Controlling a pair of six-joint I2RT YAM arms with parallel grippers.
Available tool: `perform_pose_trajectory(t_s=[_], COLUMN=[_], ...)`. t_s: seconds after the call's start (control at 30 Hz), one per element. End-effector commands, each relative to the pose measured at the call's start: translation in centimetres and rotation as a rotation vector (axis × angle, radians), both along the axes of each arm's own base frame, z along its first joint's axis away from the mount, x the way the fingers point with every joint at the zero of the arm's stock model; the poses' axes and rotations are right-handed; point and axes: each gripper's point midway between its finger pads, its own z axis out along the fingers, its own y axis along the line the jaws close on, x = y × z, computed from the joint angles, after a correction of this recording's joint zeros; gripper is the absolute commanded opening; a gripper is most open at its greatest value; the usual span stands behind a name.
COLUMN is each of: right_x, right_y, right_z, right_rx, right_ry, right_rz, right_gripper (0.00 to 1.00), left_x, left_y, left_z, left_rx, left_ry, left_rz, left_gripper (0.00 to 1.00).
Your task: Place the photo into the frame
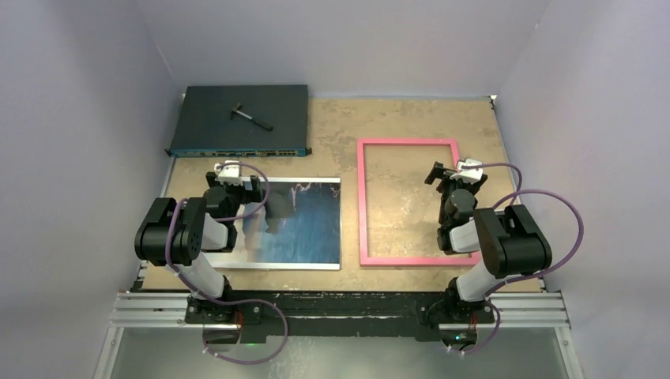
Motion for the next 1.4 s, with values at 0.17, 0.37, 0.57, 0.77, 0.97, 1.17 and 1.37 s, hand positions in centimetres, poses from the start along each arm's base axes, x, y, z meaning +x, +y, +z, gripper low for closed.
perform_pose_trajectory(t_s=[0.17,0.37,0.57,0.77,0.97,1.17,1.37], right_x=[0.3,0.4,0.2,2.2,3.5,0.7,-3.1], right_y=[-0.3,-0.2,-1.3,0.5,8.9,15.1,20.2], right_z=[3.1,3.0,5.8,8.8,10.7,5.8,1.6], right_rx=[-0.005,0.0,0.022,0.262,0.392,0.275,0.178], right_ry=[-0.116,-0.11,-0.093,0.069,0.254,0.55,0.682], right_rz=[-0.013,-0.005,-0.117,-0.08,0.268,0.216,0.248], right_gripper=[0.99,0.99,0.99,0.99,0.99,0.99,0.97], left_x=[0.8,0.8,2.9,3.6,2.5,0.9,-1.5], left_y=[0.0,-0.4,1.0,1.3,1.6,0.9,0.8], left_z=[1.7,2.0,4.7,10.9,13.6,14.9,14.0], left_rx=[0.01,0.005,-0.008,0.026,0.057,0.017,-0.009], left_ry=[-0.059,-0.07,0.089,0.208,0.414,0.474,0.52], left_rz=[-0.001,-0.018,0.065,0.064,0.057,0.019,0.032], left_gripper=[1.0,1.0,1.0,1.0,0.99,0.92,0.91])
